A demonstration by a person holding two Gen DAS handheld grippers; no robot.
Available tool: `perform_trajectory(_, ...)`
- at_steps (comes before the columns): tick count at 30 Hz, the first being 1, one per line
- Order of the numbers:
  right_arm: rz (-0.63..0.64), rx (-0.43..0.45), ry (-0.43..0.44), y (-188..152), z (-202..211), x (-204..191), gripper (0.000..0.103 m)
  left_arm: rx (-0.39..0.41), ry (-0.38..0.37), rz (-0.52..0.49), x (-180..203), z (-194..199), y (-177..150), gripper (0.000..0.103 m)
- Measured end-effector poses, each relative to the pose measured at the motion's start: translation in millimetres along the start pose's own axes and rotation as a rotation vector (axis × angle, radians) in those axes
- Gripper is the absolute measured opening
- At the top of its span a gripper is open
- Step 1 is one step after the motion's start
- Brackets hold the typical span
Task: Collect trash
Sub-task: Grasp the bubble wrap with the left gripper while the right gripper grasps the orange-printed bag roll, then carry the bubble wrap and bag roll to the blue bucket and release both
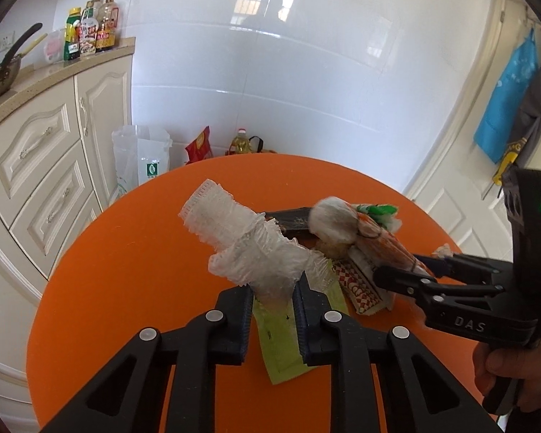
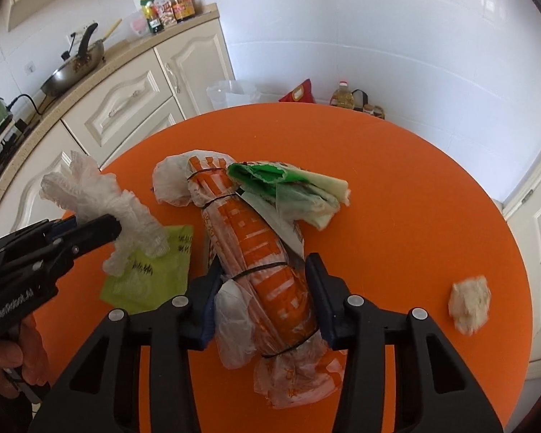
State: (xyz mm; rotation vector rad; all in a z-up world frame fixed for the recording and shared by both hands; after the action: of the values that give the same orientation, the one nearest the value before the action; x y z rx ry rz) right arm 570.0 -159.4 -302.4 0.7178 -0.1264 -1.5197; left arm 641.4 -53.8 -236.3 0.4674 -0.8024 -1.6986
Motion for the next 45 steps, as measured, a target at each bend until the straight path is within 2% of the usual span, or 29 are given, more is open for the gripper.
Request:
perform_trajectory(3, -0.062, 0.004, 0.047, -11.2, 15.0, 3.0, 0.044, 0.018, 0.002, 0.003, 1.9, 10.2, -2.1, 0.016)
perform_trajectory(10, -0.137, 0.032, 0.103, -29.5, 46.7, 4.0, 0.044, 0.054, 0.004, -0.012, 9.9, 51.0, -33.4, 0.016)
perform_trajectory(13, -0.143, 0.057, 0.096, -34.3, 61.6, 5.5, 0.044, 0.069, -0.003, -0.017, 17.4, 76.6, -57.4, 0.016)
perform_trajectory(16, -0.148, 0.081, 0.096, -38.1, 77.7, 8.0, 0.044, 0.086, -0.009, -0.03, 28.3, 90.1, -63.1, 0.016)
perform_trajectory(17, -0.149, 0.091, 0.096, -39.4, 83.5, 8.8, 0.044, 0.093, -0.011, -0.035, 32.6, 109.4, -83.7, 0.016)
perform_trajectory(19, -0.156, 0.12, 0.095, -40.5, 99.0, 12.5, 0.044, 0.107, -0.013, -0.051, 41.0, 124.4, -89.5, 0.016)
perform_trajectory(23, -0.175, 0.179, 0.071, -45.6, 130.3, 27.7, 0.044, 0.15, -0.027, -0.1, 75.7, 180.3, -115.6, 0.016)
perform_trajectory(29, -0.229, 0.274, 0.024, -55.2, 182.9, 59.8, 0.044, 0.186, -0.069, -0.186, 124.3, 217.0, -128.5, 0.016)
perform_trajectory(37, -0.326, 0.395, -0.058, -79.3, 258.0, 127.8, 0.044, 0.203, -0.174, -0.292, 199.4, 226.9, -118.7, 0.016)
perform_trajectory(45, -0.502, 0.492, -0.202, -134.6, 334.5, 229.3, 0.044, 0.187, -0.324, -0.4, 280.8, 196.0, -102.3, 0.016)
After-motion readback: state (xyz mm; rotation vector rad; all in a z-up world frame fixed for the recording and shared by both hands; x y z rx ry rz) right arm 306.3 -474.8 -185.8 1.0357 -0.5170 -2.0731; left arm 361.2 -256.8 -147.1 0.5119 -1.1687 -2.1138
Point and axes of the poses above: each gripper's, at about its wrist camera, not at the fingertips, and z roughly against the way its jaws point, x to its right, y to its top, the point moved 9 cm from there along -z, roughly the way its jaws point, and after that the axes turned 12 degrees about -z, right-handed, at the moved point
